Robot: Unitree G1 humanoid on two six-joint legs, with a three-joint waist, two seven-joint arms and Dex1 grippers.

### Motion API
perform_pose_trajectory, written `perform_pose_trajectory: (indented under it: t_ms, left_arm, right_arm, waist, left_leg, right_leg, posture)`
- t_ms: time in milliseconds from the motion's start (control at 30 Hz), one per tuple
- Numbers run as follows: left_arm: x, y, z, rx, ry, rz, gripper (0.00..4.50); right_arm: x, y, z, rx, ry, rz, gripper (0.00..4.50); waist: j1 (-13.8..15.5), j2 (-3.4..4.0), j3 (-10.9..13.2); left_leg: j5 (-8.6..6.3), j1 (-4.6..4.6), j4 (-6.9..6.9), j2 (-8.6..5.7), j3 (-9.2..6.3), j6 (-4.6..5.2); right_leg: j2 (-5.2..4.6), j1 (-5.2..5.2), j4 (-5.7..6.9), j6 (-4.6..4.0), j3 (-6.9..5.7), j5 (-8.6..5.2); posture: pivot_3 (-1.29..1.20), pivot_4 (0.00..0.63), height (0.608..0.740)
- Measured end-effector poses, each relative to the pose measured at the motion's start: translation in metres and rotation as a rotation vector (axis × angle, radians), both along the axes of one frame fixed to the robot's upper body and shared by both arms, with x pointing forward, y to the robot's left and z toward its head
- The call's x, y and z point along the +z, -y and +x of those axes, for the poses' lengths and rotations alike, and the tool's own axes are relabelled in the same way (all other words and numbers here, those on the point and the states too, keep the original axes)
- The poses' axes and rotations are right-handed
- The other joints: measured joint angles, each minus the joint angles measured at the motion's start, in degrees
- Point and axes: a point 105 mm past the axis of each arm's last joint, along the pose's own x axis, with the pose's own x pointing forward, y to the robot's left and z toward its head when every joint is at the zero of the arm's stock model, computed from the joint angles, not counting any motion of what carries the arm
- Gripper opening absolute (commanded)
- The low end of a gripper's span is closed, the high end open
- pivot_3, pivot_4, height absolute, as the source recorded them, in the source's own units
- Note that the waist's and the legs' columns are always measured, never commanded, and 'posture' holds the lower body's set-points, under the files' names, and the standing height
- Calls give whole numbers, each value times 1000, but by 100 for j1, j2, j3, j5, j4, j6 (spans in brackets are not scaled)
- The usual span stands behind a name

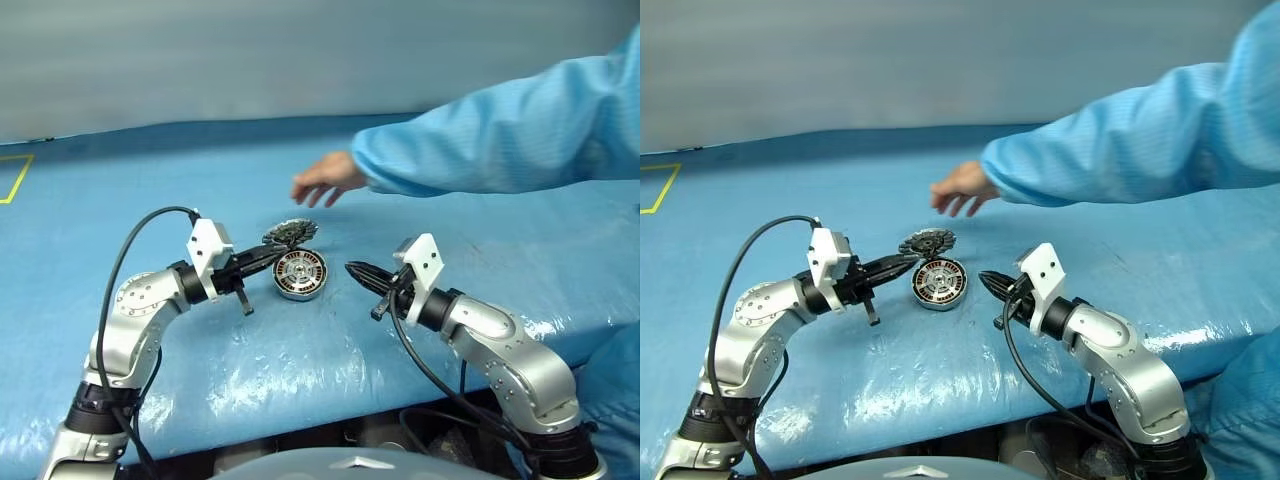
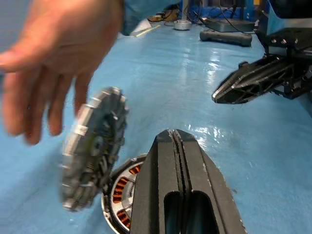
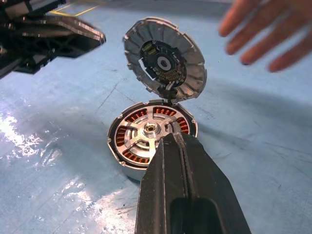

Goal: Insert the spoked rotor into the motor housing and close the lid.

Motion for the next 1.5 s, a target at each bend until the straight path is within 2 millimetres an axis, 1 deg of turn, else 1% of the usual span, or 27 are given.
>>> perform_pose_trajectory:
  t_ms: [133,200,333,367,433,500,567,633,700,900,967,1100,1167,1267,1333,1500]
  left_arm:
    - [17,-16,28,127,28,-104,22]
    - [24,-19,40,161,32,-151,22]
    - [31,-17,69,183,29,-175,22]
    - [31,-16,75,182,18,-176,22]
    - [26,-6,81,130,-17,-158,22]
    - [15,9,78,33,-55,-111,22]
    - [1,25,72,-70,-102,-49,22]
    - [-9,35,70,-124,-110,43,22]
    - [-12,40,66,-175,-100,95,22]
    - [-15,41,58,-248,-102,135,22]
    - [-17,40,51,-270,-99,146,22]
    - [-32,38,32,-335,-115,214,22]
    - [-47,36,16,-389,-137,285,22]
    - [-65,36,1,-445,-170,359,22]
    - [-73,36,-3,-450,-171,398,22]
    - [-72,40,1,-413,-148,390,22]
  right_arm:
    - [-2,-2,0,6,-3,-7,0]
    - [-2,-3,0,12,-3,-9,0]
    - [-3,-6,0,22,-3,-15,0]
    - [-3,-6,0,24,-3,-16,0]
    - [-3,-6,0,22,-3,-21,0]
    - [-4,-7,0,22,-3,-25,0]
    - [-4,-6,0,16,-2,-28,0]
    - [-6,-5,-1,11,-8,-28,0]
    - [-8,-4,-2,2,-16,-29,0]
    - [-12,3,-4,-36,-30,-34,0]
    - [-13,4,-4,-42,-33,-34,0]
    - [-12,6,-4,-54,-28,-35,0]
    - [-11,6,-3,-55,-26,-33,0]
    - [-10,5,-3,-51,-26,-29,0]
    - [-9,4,-4,-41,-24,-24,0]
    - [-3,-1,0,-13,0,-15,0]
  waist:
    - [8,-1,-1]
    - [15,-4,-1]
    - [27,-5,-2]
    - [25,-5,-2]
    - [25,-6,-2]
    - [14,-5,-2]
    - [-1,-6,-2]
    - [0,-6,-2]
    - [-5,-6,-2]
    - [-9,-6,-2]
    - [-22,-6,-2]
    - [-41,-5,-2]
    - [-46,-5,-2]
    - [-36,-5,-1]
    - [-18,-5,-1]
    - [0,-5,-2]
  left_leg:
    - [4,1,1,-5,0,-7]
    - [7,0,2,-6,-1,-11]
    - [7,0,2,-12,0,-11]
    - [7,-1,1,-12,1,-11]
    - [7,-1,1,-13,2,-11]
    - [5,-1,1,-13,4,-8]
    - [4,-5,1,-12,6,-7]
    - [4,-5,1,-12,5,-7]
    - [4,-5,1,-11,5,-7]
    - [4,-4,2,-9,4,-6]
    - [4,-5,1,-9,6,-6]
    - [4,-5,2,-7,6,-6]
    - [2,-3,2,-6,7,-3]
    - [-3,-3,2,-5,6,7]
    - [-6,-3,2,-5,6,12]
    - [-8,-3,6,-5,4,15]
  right_leg:
    - [0,2,-1,29,1,17]
    - [0,3,-3,30,0,18]
    - [-2,5,-5,33,1,20]
    - [-2,4,-6,33,0,21]
    - [-2,5,-6,34,0,21]
    - [-2,4,-9,34,2,20]
    - [-2,1,-10,34,3,20]
    - [-2,1,-10,34,2,20]
    - [-2,1,-8,34,3,20]
    - [-2,0,-7,34,4,19]
    - [-2,-1,-7,34,7,20]
    - [-2,-1,-7,34,6,19]
    - [-2,-1,-6,33,8,18]
    - [-2,-1,-6,30,6,17]
    - [-2,-1,-4,30,5,17]
    - [-2,0,-2,31,5,18]
  posture:
    - [0,150,740]
    - [0,150,740]
    - [0,150,740]
    - [0,150,740]
    - [0,150,740]
    - [0,150,740]
    - [0,150,740]
    - [0,150,740]
    - [0,150,740]
    - [0,150,740]
    - [0,150,740]
    - [0,150,740]
    - [0,150,740]
    - [0,150,740]
    - [0,150,740]
    - [0,150,740]
